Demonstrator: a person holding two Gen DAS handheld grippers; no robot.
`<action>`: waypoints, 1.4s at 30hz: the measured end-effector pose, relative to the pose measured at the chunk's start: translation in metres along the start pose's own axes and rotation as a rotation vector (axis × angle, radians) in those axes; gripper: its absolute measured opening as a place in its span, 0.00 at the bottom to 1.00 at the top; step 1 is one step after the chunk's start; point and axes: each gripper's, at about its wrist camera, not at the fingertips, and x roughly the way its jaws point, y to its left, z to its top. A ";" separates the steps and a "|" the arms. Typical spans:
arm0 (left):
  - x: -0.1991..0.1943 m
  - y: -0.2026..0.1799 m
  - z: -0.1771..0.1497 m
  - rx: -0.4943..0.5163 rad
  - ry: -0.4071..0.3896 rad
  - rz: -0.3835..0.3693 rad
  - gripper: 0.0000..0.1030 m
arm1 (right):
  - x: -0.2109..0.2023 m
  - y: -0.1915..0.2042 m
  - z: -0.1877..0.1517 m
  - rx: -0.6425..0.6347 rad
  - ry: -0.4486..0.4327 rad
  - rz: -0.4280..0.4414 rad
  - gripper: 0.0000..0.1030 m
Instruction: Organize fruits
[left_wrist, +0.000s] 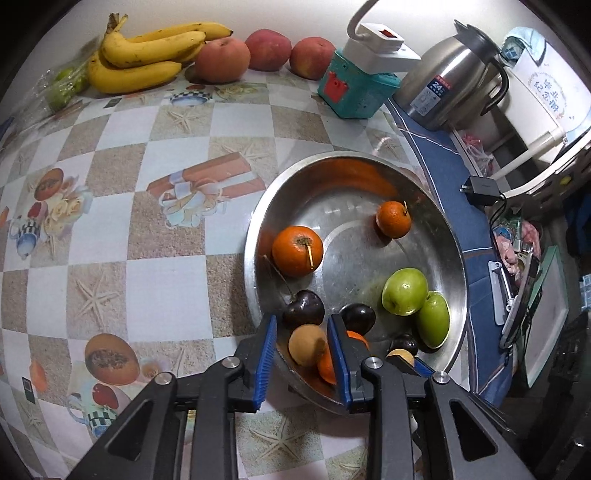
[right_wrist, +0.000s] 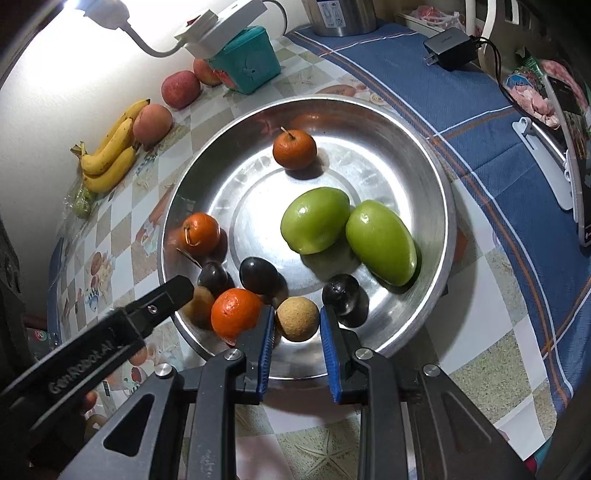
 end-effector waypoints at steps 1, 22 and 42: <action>-0.002 0.002 -0.001 0.001 -0.002 0.004 0.34 | 0.001 0.001 0.000 -0.001 0.003 -0.001 0.25; -0.052 0.070 -0.032 -0.079 -0.115 0.405 0.73 | -0.006 0.014 -0.004 -0.053 -0.008 -0.031 0.42; -0.086 0.090 -0.086 -0.076 -0.118 0.534 0.73 | -0.029 0.041 -0.049 -0.245 -0.140 -0.084 0.91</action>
